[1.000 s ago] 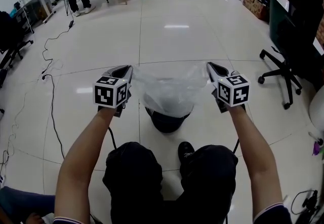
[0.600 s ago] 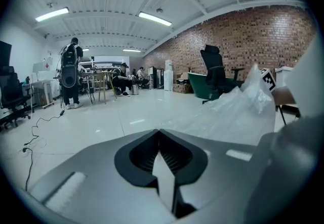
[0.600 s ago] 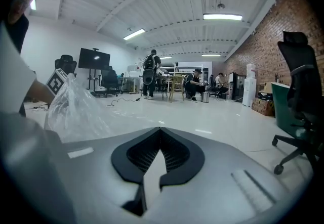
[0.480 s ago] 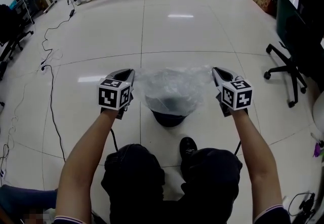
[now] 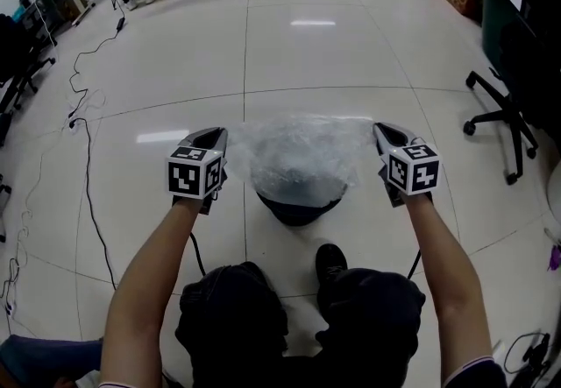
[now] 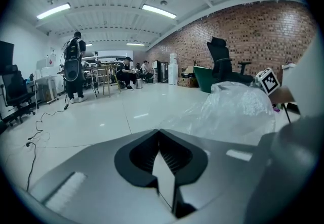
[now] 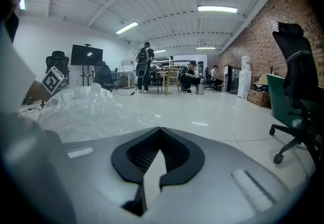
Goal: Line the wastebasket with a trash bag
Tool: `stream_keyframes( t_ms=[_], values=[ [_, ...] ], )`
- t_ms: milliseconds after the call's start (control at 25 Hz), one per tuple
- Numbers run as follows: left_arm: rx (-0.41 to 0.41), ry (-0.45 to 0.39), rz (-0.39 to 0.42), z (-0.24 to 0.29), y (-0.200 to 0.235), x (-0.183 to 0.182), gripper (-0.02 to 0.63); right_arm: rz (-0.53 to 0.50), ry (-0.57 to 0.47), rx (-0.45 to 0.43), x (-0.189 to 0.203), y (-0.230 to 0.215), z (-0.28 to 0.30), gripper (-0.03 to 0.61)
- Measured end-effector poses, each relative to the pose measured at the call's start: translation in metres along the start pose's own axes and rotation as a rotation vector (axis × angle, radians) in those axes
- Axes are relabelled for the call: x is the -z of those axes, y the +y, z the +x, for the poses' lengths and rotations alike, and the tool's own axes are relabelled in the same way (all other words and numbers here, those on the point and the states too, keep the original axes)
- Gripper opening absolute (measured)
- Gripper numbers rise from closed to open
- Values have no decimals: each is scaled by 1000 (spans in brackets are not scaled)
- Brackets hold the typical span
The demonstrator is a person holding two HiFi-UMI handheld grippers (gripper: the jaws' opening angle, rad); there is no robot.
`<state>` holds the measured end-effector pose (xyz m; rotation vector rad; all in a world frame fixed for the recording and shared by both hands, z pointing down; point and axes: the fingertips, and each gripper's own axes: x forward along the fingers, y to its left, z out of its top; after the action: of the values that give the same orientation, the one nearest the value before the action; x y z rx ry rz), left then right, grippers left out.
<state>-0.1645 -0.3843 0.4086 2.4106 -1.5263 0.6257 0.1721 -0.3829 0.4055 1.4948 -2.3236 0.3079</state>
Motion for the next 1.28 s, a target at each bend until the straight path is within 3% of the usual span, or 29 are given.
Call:
stream_keyframes(
  t_ms=[440, 1280],
  values=[
    [-11, 85, -4, 33, 21, 24, 11, 13, 37, 15, 19, -14, 34, 2],
    [65, 264, -50, 63, 6, 104, 11, 65, 166, -11, 97, -9, 65, 2]
  ],
)
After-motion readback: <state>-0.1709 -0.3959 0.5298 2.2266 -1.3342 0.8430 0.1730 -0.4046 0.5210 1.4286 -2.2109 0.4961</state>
